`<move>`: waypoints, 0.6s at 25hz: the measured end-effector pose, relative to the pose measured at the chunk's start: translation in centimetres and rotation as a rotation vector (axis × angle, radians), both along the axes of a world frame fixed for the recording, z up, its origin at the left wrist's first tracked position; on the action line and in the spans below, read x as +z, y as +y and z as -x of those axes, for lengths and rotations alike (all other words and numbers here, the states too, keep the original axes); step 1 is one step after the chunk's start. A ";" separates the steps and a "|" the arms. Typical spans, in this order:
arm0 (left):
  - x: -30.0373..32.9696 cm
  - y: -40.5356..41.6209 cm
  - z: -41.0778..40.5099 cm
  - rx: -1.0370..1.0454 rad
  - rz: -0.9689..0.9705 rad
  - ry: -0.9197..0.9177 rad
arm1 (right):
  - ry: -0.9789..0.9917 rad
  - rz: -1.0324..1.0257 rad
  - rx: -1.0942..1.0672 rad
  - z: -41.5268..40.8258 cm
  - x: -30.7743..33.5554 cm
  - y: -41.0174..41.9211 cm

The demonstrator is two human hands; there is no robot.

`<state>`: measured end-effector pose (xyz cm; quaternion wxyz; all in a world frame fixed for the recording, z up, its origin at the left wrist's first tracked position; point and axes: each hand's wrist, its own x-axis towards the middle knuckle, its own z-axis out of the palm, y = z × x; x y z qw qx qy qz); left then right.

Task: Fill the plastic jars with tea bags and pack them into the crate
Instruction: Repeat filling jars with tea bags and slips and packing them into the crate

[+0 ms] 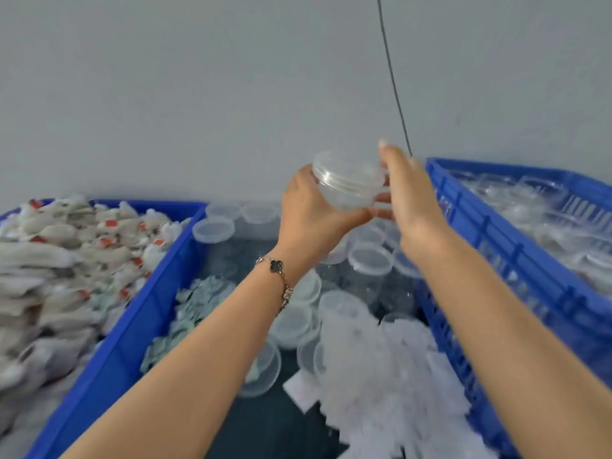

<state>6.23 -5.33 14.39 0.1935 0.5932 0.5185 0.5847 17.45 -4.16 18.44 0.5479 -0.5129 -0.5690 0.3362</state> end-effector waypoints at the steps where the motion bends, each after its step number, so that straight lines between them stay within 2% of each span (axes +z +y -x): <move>1: -0.9 -1.9 0.4 0.023 0.010 0.052 | -0.195 -0.013 0.062 0.1 0.5 -1.8; 4: -4.0 -6.1 0.9 0.081 0.028 0.190 | -0.906 0.037 0.161 1.4 0.0 -6.1; 6: -6.5 -8.3 1.2 0.075 0.031 0.237 | -1.229 0.032 0.139 2.0 -2.3 -7.6; 7: -7.9 -9.3 1.4 0.072 0.045 0.229 | -1.273 0.024 0.161 2.2 -3.6 -8.3; 12: -15.6 -13.8 2.3 0.068 0.149 0.219 | -1.237 0.057 0.350 2.0 -11.0 -11.4; 15: -17.9 -14.5 2.6 0.050 0.196 0.122 | -1.256 0.071 0.385 3.1 -13.6 -11.9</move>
